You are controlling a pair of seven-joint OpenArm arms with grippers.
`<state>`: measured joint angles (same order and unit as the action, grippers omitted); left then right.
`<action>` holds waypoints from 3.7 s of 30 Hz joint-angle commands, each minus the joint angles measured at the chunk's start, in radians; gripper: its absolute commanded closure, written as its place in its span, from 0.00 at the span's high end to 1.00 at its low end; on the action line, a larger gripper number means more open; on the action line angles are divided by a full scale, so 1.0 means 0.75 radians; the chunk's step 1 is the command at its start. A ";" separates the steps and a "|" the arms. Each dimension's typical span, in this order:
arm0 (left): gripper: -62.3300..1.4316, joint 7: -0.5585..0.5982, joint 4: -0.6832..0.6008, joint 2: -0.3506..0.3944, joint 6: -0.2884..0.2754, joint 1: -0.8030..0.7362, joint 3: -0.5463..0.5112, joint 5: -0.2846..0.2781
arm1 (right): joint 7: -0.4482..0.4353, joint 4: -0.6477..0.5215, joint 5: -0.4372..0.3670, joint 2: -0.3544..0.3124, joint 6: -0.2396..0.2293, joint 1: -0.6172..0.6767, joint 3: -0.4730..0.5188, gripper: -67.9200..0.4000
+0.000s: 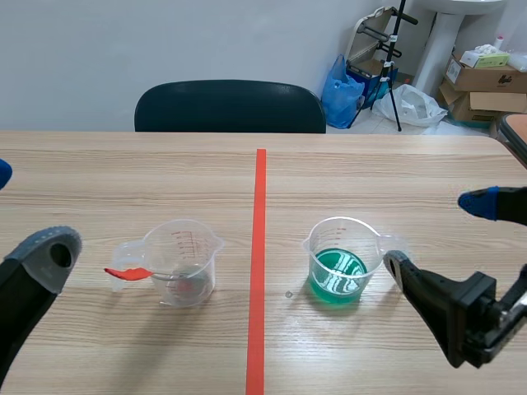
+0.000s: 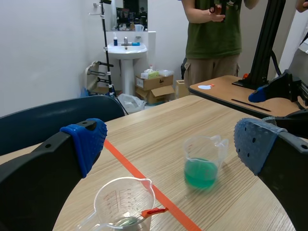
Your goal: Do the redox reaction experiment
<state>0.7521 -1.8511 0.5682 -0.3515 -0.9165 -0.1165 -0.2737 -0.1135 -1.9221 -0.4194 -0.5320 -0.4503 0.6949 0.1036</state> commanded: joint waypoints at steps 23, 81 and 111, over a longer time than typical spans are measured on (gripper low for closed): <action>0.91 0.039 0.097 -0.054 0.072 -0.470 -0.395 0.016 | -0.021 -0.008 0.171 -0.011 -0.394 -0.362 -0.168 1.00; 0.91 0.406 0.364 -0.443 0.094 -0.534 -0.506 0.432 | -0.396 0.757 0.706 0.399 -0.127 -1.209 -1.231 1.00; 0.91 0.409 0.364 -0.443 0.096 -0.534 -0.506 0.431 | -0.520 0.756 0.704 0.362 -0.116 -1.215 -1.228 0.03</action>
<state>1.0447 -1.5600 0.2382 -0.2810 -1.3155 -0.5022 0.0597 -0.4931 -1.3415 0.1204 -0.2611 -0.5385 -0.1905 -0.8223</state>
